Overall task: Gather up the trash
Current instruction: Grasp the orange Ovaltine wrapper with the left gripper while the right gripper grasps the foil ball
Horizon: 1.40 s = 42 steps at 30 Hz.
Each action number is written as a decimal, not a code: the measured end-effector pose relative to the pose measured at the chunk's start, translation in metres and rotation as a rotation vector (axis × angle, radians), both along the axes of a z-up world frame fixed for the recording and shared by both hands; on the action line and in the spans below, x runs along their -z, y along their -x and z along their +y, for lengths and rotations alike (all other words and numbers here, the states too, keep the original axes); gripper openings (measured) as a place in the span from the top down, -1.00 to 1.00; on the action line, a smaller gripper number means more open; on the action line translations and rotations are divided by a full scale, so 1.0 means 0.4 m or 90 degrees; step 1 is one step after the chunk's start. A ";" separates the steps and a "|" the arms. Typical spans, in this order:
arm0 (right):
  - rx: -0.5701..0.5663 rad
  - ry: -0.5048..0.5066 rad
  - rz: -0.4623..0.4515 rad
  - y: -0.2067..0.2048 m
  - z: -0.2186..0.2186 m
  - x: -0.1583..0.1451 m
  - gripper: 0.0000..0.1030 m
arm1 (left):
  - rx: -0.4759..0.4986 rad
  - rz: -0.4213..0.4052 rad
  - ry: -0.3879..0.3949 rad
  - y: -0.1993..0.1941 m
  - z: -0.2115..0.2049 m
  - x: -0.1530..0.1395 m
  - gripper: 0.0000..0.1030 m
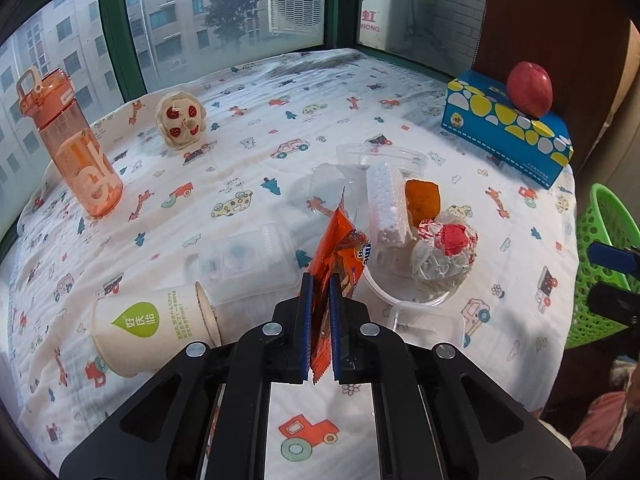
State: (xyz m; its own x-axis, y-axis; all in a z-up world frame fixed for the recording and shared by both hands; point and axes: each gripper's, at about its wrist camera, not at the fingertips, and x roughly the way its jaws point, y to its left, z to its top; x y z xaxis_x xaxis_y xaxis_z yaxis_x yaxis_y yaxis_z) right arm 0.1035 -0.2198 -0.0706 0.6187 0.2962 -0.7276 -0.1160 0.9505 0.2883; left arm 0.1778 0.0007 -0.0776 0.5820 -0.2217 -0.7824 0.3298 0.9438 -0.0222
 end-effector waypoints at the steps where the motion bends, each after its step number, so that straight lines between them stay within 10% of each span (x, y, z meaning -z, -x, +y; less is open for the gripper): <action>1: -0.004 0.001 0.002 -0.013 0.006 0.007 -0.60 | -0.003 0.001 0.006 0.004 0.005 -0.006 0.88; 26: -0.062 0.037 0.055 -0.238 0.138 0.136 -0.20 | -0.032 -0.009 0.085 0.059 0.091 -0.073 0.88; 42: -0.052 0.006 -0.010 -0.135 0.094 0.016 -0.03 | -0.020 -0.021 0.106 0.096 0.064 -0.115 0.88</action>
State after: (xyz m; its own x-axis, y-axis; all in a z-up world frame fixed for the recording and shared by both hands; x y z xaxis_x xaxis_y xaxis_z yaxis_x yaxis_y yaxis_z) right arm 0.1574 -0.1822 -0.0768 0.6039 0.3397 -0.7210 -0.1975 0.9402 0.2775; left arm 0.1395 0.0261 -0.0317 0.6152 -0.3282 -0.7168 0.3032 0.9378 -0.1691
